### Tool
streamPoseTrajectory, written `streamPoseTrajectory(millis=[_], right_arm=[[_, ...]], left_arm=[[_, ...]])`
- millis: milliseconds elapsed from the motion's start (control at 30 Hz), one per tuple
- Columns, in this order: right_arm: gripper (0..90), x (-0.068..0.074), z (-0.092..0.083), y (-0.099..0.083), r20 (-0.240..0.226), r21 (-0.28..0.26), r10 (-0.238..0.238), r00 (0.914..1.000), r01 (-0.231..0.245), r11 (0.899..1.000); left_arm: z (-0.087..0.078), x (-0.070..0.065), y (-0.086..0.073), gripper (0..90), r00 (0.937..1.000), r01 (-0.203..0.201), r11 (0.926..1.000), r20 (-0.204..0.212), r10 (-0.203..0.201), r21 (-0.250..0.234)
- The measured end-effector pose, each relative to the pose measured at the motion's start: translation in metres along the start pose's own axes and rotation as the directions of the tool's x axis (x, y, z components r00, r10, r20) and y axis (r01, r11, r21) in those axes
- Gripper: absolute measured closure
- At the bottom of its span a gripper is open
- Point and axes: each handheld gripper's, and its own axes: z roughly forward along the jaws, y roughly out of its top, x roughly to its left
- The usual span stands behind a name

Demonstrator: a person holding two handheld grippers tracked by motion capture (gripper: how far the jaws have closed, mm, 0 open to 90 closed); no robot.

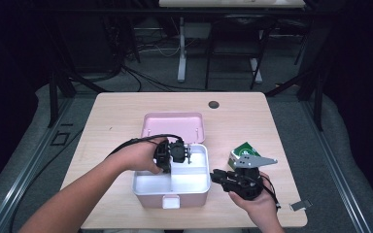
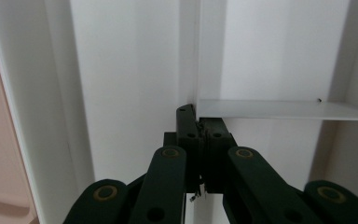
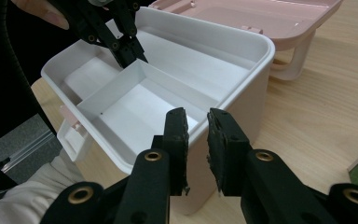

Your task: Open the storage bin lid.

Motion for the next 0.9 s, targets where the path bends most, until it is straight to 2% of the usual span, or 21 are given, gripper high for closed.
streamPoseTrajectory(millis=[100,300,567,633,700,900], right_arm=[[77.2,-0.001,0.000,-0.001,0.000,-0.001,0.003,1.0000,-0.003,1.000],[77.2,-0.002,0.001,-0.001,0.000,0.002,0.010,1.0000,-0.010,1.000],[77.1,-0.002,0.000,-0.001,-0.003,0.001,0.006,1.0000,-0.006,1.000],[77.0,-0.002,-0.001,0.000,0.008,0.002,0.002,1.0000,-0.002,1.000],[76.5,-0.002,-0.001,0.000,-0.001,0.000,0.001,1.0000,-0.001,1.000],[75.5,-0.003,0.000,-0.001,0.012,0.010,0.004,0.9999,-0.004,1.000]], left_arm=[[0.000,0.000,-0.003,88.5,0.9998,-0.021,0.9998,0.005,0.021,0.006],[0.000,-0.001,-0.003,88.5,0.9997,-0.025,0.9996,0.002,0.025,0.010],[-0.003,-0.003,-0.004,88.9,0.9999,-0.017,0.9998,0.003,0.017,0.014],[-0.004,-0.004,-0.005,89.1,0.9999,-0.015,0.9998,-0.005,0.015,0.016],[-0.006,-0.005,-0.006,89.2,0.9999,-0.014,0.9997,-0.010,0.014,0.020],[-0.016,-0.004,-0.011,89.1,0.9995,0.010,1.0000,-0.029,-0.010,-0.002]])
